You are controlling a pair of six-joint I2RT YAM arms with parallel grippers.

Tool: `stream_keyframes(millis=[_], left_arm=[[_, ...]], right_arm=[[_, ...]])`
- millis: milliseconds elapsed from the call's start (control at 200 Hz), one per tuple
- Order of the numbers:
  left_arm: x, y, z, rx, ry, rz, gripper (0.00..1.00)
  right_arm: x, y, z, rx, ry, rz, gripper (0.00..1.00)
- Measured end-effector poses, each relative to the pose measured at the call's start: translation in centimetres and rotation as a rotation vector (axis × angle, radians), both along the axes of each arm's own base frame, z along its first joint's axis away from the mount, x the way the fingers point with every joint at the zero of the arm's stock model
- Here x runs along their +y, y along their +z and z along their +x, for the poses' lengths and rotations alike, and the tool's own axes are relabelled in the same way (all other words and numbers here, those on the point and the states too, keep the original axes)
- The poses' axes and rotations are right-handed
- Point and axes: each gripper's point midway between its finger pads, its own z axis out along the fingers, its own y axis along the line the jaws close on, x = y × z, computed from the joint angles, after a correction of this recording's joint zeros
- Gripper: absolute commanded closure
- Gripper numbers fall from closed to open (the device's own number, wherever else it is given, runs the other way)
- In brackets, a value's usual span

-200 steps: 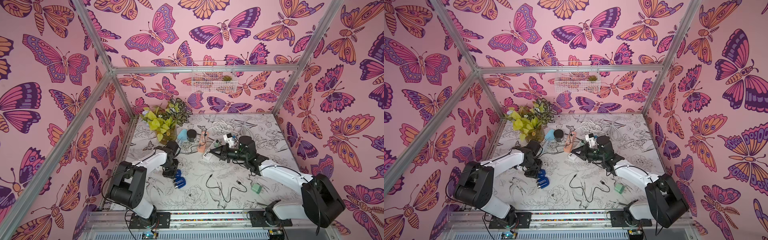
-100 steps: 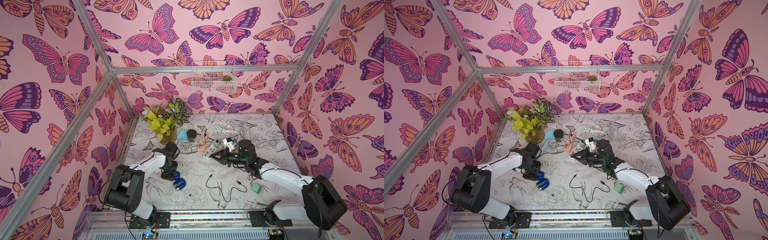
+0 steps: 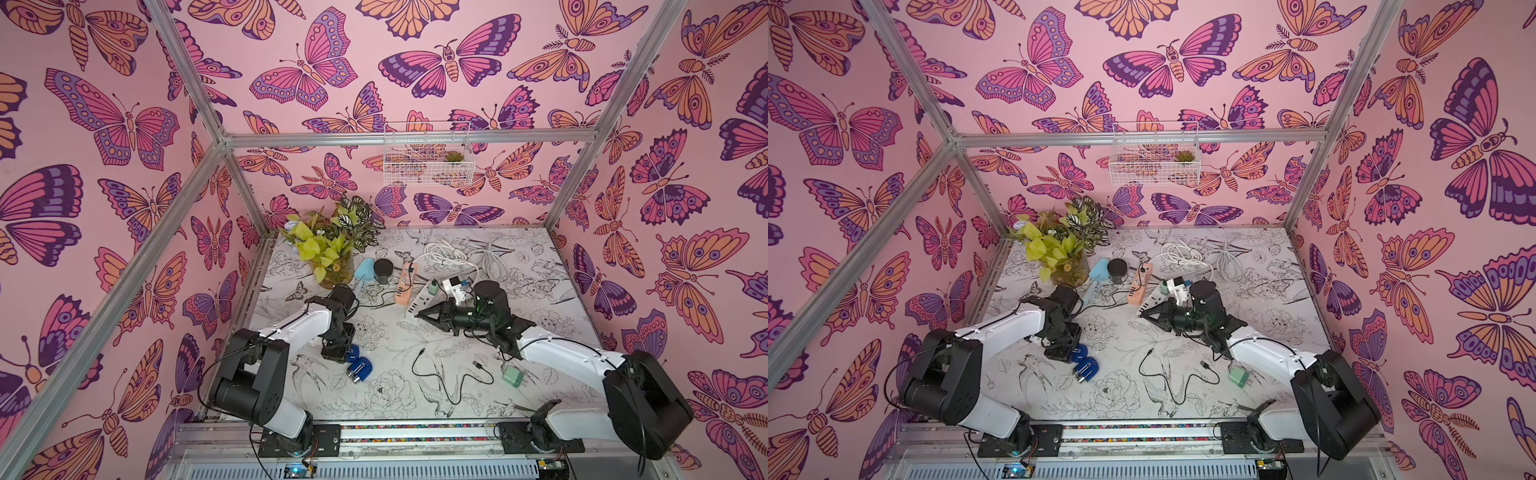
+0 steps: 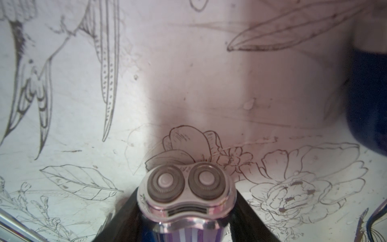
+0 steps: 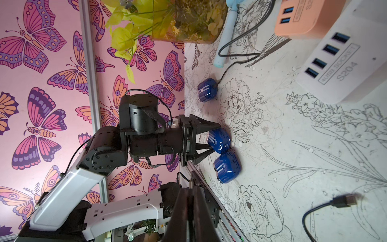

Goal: Charge the electric shaver
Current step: Pick up the electric shaver from the center of the board.

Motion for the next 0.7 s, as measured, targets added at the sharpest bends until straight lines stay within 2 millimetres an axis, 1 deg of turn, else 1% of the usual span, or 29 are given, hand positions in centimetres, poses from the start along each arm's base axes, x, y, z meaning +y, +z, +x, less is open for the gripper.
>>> stream_keyframes(millis=[270,391,511,701], left_arm=[[0.4,0.1,-1.0,0.041,0.0,0.021,0.96],[0.8,0.6,-1.2,0.059,-0.001,0.041,0.97],[0.6,1.4,-0.6,0.043,-0.01,0.04,0.98],[0.4,2.4,0.1,0.012,-0.03,0.03,0.99]], right_arm=[[0.1,-0.1,-0.1,-0.016,0.007,-0.006,1.0],[-0.1,0.1,0.1,-0.031,-0.009,-0.008,1.0],[-0.4,1.1,-0.1,-0.07,-0.022,0.013,1.0],[-0.9,3.5,-0.4,-0.128,-0.035,0.054,1.0]])
